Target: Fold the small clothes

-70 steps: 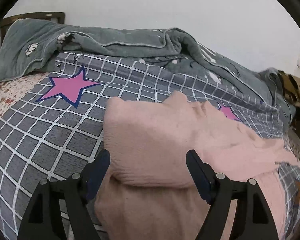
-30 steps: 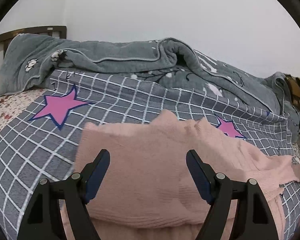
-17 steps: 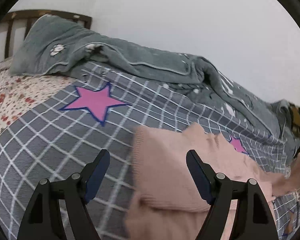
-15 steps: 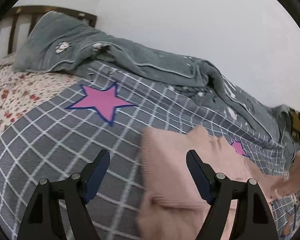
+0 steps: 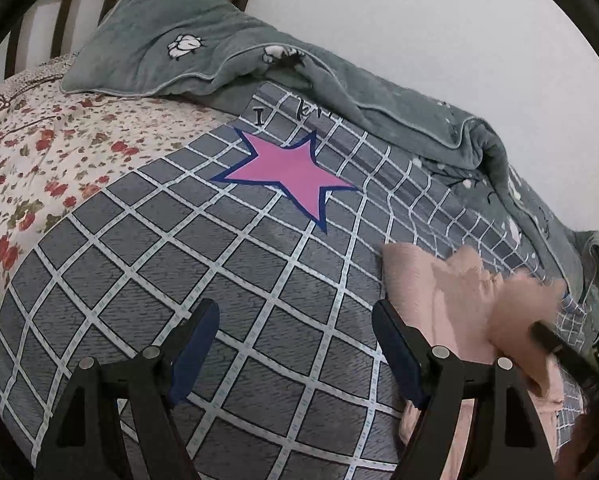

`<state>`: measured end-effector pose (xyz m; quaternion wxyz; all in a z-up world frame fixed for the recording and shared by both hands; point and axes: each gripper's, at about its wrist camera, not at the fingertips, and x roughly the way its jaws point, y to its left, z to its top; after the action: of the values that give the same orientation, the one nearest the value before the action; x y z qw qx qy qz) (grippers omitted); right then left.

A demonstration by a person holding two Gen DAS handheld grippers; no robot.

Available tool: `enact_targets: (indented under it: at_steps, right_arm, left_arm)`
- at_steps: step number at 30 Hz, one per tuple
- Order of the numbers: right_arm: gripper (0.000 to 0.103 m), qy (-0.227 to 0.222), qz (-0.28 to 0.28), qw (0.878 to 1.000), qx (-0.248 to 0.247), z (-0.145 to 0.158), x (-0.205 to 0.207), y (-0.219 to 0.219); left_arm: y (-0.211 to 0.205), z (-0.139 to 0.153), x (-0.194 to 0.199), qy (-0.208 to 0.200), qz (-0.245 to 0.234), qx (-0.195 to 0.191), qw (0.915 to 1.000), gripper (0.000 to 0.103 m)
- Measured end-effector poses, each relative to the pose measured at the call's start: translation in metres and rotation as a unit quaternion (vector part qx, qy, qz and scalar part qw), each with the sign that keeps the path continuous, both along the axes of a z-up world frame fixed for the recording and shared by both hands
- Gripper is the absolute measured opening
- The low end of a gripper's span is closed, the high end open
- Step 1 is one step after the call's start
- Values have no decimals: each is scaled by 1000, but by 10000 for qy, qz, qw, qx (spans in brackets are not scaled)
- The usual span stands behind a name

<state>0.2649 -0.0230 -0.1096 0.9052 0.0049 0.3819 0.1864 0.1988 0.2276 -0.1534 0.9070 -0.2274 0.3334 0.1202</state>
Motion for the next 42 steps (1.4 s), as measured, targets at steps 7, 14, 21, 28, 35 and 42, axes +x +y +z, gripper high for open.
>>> enact_targets:
  at_steps: [7,14,21,28,35,42]
  right_arm:
    - [40,182,352,9984,405,-16,-12,-7]
    - [45,-631,-140,9978,142,12,-34,-95]
    - [45,-796,-548,9953,-87,-9,-45,-164]
    - [45,-568,-501,9967,-307,-23,-49,-191]
    - [45,-361,-769,9964,-49,-23,-58,-209]
    - [45,-371,-952,9947,65,-19,-58,-215]
  left_arm:
    - [-21,4,7,-54,-382,142,9992,77]
    - [-59,25,4,-636,-1075,67,9921,77]
    - [-107,21,22,-447,-1818,186,9821,53]
    - [-116,2,38,116,-1748,482,9834,46]
    - [-105,-5,37,227,-1674,412,9848,46]
    - [-122,-2,33,149,-1920,572,9796,46]
